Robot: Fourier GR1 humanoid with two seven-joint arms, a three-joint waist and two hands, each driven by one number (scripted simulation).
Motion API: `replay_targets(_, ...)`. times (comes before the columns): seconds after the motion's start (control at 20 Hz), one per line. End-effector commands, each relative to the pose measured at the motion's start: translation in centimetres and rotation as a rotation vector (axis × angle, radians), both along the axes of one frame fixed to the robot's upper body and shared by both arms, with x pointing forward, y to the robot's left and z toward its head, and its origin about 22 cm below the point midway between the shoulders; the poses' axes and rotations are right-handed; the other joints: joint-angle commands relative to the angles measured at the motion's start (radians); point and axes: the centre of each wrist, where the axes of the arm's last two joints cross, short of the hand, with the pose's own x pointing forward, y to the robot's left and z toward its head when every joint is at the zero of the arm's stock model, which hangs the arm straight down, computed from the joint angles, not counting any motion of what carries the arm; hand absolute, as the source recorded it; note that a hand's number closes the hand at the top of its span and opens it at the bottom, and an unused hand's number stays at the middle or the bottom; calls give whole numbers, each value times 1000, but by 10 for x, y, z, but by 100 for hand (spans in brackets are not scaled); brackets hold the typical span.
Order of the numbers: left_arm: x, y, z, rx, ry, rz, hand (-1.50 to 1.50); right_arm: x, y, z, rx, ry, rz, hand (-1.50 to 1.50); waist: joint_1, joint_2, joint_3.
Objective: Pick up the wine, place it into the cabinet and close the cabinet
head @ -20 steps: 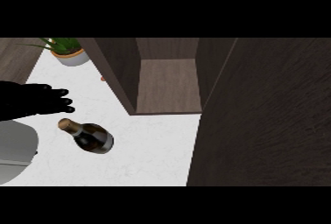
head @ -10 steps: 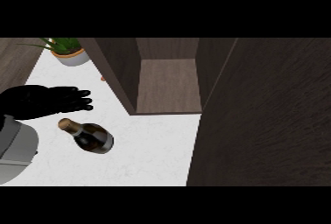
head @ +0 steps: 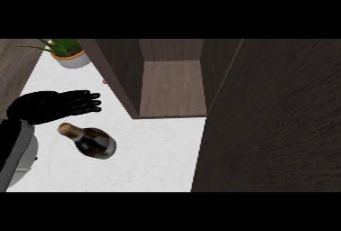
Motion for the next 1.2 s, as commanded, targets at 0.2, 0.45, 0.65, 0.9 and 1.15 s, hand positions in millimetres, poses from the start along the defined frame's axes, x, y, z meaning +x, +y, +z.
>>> replay_targets(0.2, 1, -3, -24, 45, -39, -86, -150, -30, -9, 18, 9, -88, -19, -150, -11, 2, -2)
replay_targets(0.45, 0, -1, -29, 44, -25, -69, -150, -27, -7, 19, 24, -87, -16, -150, -21, 7, -4)
replay_targets(0.65, -5, -8, -40, 80, -8, -62, -150, -25, 2, 15, 22, -84, -13, -150, -24, 4, -5)
replay_targets(0.9, -4, -16, -50, 73, 11, -52, -150, -26, -5, 13, -11, -89, 1, -150, -34, 8, -4)
replay_targets(1.15, -2, -17, -49, 92, 10, -43, -150, -27, -3, 17, -2, -93, 7, -150, -35, 8, -6)
